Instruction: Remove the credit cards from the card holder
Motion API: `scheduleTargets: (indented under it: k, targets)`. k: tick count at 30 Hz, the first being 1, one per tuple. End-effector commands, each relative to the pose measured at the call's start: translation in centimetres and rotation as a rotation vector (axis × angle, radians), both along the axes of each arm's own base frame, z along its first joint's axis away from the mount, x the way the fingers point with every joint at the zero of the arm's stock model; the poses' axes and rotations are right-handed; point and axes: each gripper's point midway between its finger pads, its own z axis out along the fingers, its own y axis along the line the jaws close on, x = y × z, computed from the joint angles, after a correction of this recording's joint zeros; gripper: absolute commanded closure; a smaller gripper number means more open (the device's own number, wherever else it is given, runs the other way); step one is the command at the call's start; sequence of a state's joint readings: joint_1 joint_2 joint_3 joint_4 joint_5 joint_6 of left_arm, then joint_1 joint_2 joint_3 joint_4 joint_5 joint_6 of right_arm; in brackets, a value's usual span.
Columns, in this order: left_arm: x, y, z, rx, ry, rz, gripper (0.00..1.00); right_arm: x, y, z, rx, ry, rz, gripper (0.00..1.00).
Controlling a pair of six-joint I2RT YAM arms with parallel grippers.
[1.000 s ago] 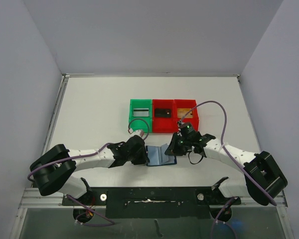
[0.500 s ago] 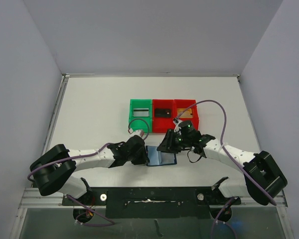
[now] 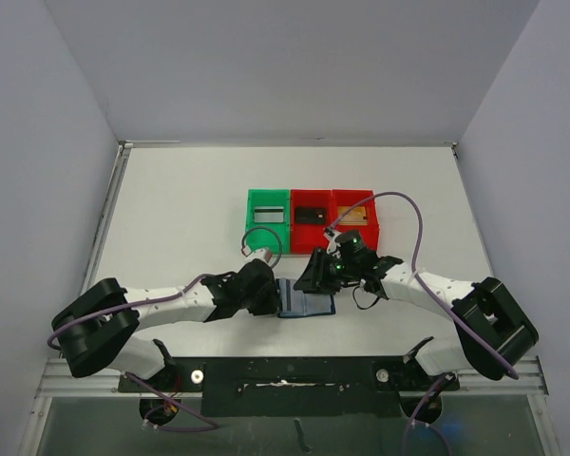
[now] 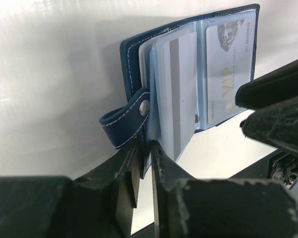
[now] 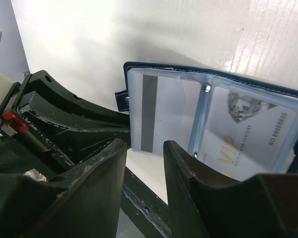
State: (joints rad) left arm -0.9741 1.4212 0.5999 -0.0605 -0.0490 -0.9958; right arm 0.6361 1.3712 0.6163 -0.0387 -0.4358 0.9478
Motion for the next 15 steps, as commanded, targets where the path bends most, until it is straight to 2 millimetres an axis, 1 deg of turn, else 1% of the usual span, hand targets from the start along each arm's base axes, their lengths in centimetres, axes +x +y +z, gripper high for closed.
scheduleTargets:
  k: [1,6,10,12,15]
  targets:
    - [-0.2,0.8,0.9,-0.01,-0.016,0.031,0.83,1.5,-0.2,0.9,-0.01,-0.061,-0.027,0.64]
    - [-0.4,2.1,1.7,-0.008,-0.03,0.06,0.72,1.6,-0.5,0.1,-0.033,-0.049,-0.034,0.63]
    - [-0.3,2.6,2.8,-0.021,-0.054,0.078,0.72,1.6,-0.1,0.1,-0.014,-0.047,-0.027,0.61]
    - [-0.1,2.6,3.5,-0.039,-0.069,0.087,0.7,1.6,0.2,0.1,-0.003,-0.044,-0.02,0.61]
    - [0.6,1.5,5.1,-0.1,-0.104,0.078,0.68,1.6,0.5,-0.2,0.0,-0.033,-0.009,0.61]
